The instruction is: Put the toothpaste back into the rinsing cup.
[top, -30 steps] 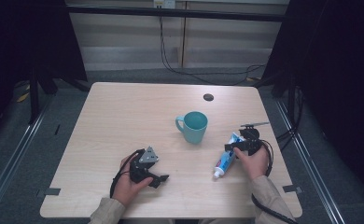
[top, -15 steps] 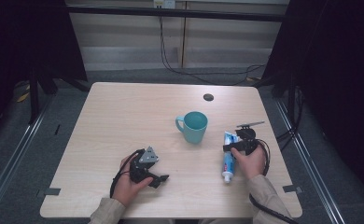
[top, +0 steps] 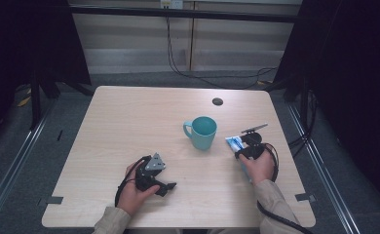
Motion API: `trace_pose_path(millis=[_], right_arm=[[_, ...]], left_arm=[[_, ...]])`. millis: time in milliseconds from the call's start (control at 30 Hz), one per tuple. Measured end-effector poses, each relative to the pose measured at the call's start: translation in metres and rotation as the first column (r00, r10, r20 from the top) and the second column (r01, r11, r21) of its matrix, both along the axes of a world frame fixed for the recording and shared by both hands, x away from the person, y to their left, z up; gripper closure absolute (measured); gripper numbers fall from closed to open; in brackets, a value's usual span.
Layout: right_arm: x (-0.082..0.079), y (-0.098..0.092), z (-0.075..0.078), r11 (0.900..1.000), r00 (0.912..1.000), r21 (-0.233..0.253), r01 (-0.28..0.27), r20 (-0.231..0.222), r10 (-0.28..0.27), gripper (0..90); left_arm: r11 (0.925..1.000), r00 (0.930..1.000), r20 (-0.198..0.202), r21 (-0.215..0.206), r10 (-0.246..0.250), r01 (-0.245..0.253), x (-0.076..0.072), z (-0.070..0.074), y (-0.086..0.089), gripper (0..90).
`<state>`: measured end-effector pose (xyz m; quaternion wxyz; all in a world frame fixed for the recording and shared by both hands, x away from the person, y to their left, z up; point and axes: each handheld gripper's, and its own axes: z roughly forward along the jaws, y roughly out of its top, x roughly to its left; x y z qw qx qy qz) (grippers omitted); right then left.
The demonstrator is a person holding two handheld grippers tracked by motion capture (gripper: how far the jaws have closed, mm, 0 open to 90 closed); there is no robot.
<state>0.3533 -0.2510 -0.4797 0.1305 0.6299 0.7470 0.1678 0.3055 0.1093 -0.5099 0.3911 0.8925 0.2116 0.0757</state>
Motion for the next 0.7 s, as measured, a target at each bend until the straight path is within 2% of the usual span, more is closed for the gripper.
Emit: trace_pose_path(millis=[100, 133, 200, 400, 500, 567, 600, 633, 667, 700], right_arm=[[0.0, 0.0, 0.0, 1.0, 0.9999, -0.004, -0.016, 0.0, 0.016, 58.5], [0.0, -0.004, 0.001, 1.0, 0.9996, 0.005, -0.028, 0.0, 0.028, 66.1], [0.001, -0.007, 0.005, 0.999, 0.9989, 0.02, -0.046, -0.003, 0.046, 72.0], [0.0, -0.013, 0.007, 0.995, 0.9972, 0.062, -0.074, -0.004, 0.075, 74.7], [-0.003, -0.018, 0.008, 0.994, 0.9973, 0.084, -0.072, 0.014, 0.072, 74.8], [-0.006, -0.023, 0.01, 0.989, 0.9968, 0.128, -0.07, 0.047, 0.065, 74.7], [-0.006, -0.023, 0.01, 0.989, 0.9968, 0.128, -0.07, 0.047, 0.065, 74.7], [-0.009, -0.025, 0.015, 0.987, 0.9947, 0.141, -0.08, 0.075, 0.07, 74.7], [-0.009, -0.025, 0.015, 0.987, 0.9947, 0.141, -0.08, 0.075, 0.07, 74.7], [-0.011, -0.028, 0.02, 0.984, 0.9923, 0.158, -0.087, 0.1, 0.072, 74.7]], left_arm=[[1.0, 1.0, 0.0, 0.0, -0.001, 0.001, 0.0, 0.0, 0.0, 14.8], [1.0, 1.0, -0.001, 0.001, 0.0, 0.0, 0.0, 0.0, 0.0, 14.8], [1.0, 1.0, 0.0, 0.0, -0.001, 0.001, 0.0, 0.0, 0.0, 14.8], [1.0, 1.0, -0.001, -0.003, 0.0, 0.0, 0.0, 0.0, 0.0, 14.8], [1.0, 1.0, -0.002, -0.001, 0.0, 0.0, 0.0, 0.0, 0.0, 14.8], [1.0, 1.0, -0.002, -0.002, -0.001, 0.001, 0.0, 0.0, 0.0, 14.8], [1.0, 1.0, -0.002, -0.002, -0.001, 0.001, 0.0, 0.0, 0.0, 14.8], [1.0, 1.0, -0.001, -0.003, -0.001, 0.001, 0.0, 0.0, 0.0, 14.8], [1.0, 1.0, -0.002, -0.002, -0.001, 0.001, 0.0, 0.0, 0.0, 14.8], [1.0, 1.0, -0.002, -0.003, -0.001, 0.001, 0.0, 0.0, 0.0, 14.8]])
